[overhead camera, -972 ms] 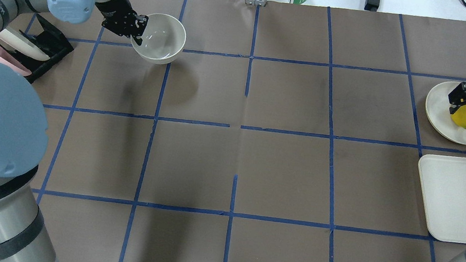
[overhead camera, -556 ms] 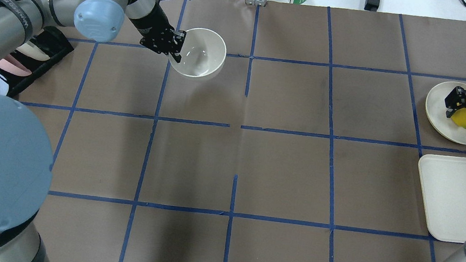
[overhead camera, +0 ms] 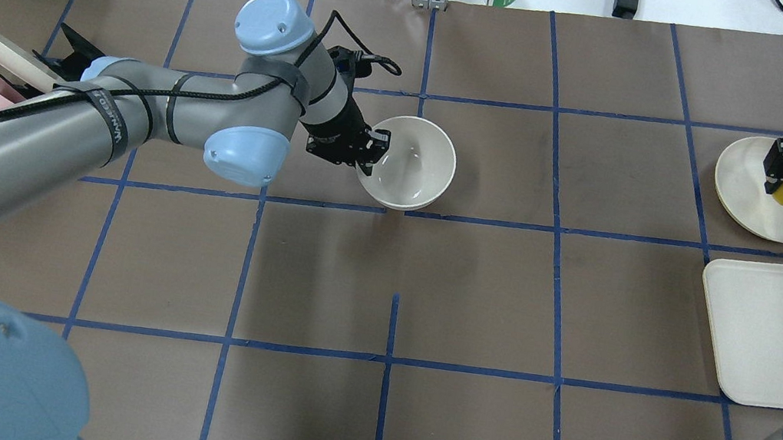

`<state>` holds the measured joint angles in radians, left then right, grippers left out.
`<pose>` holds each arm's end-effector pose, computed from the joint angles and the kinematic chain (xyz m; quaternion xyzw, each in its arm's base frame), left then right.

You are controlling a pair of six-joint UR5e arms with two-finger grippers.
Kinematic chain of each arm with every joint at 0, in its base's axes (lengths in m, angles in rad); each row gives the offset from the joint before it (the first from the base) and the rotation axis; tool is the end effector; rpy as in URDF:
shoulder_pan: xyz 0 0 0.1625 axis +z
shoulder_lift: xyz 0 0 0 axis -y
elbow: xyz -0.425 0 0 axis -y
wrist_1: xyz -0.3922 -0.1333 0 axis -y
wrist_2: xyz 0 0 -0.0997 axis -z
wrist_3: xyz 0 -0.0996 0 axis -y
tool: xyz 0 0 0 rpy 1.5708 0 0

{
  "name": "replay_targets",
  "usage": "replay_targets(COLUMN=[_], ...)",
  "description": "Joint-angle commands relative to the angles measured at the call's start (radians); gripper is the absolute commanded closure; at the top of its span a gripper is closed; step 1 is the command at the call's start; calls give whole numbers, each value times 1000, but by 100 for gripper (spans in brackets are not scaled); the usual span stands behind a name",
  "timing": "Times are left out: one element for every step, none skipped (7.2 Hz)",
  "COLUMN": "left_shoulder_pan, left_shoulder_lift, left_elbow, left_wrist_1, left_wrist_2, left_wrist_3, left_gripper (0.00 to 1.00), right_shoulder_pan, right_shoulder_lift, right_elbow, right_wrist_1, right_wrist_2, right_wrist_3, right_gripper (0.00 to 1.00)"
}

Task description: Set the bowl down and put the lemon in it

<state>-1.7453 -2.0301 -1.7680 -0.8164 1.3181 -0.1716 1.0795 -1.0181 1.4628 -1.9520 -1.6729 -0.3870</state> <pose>-0.2613 -0.5710 0.2178 -0.0076 -0.9908 0.0261 0.1323 -0.2077 -0.6492 0.2503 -0.0504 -0.9969 -0.0504 0.0327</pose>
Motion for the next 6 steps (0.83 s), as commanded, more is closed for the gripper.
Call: replay_targets(left_shoulder_pan=[-17, -17, -16, -13, -5, -2], left_shoulder_lift=[8, 7, 7, 13, 43, 98], left_elbow=[-59, -62, -61, -57, -23, 48], left_wrist_1=[42, 42, 40, 43, -4, -129], left_wrist_2=[23, 24, 32, 76, 167, 171], left_wrist_3=[-16, -28, -31, -29, -25, -17], left_gripper=[100, 100, 40, 13, 9, 4], right_shoulder_pan=[11, 38, 96, 173, 251, 325], right_shoulder_lift=[-132, -186, -227, -258, -281, -295], right_elbow=[4, 2, 2, 2, 2, 1], right_wrist_1=[217, 266, 286, 315, 318, 333], right_wrist_2=[27, 100, 111, 111, 111, 116], right_wrist_3=[2, 48, 103, 194, 270, 313], right_gripper=[100, 100, 100, 100, 100, 100])
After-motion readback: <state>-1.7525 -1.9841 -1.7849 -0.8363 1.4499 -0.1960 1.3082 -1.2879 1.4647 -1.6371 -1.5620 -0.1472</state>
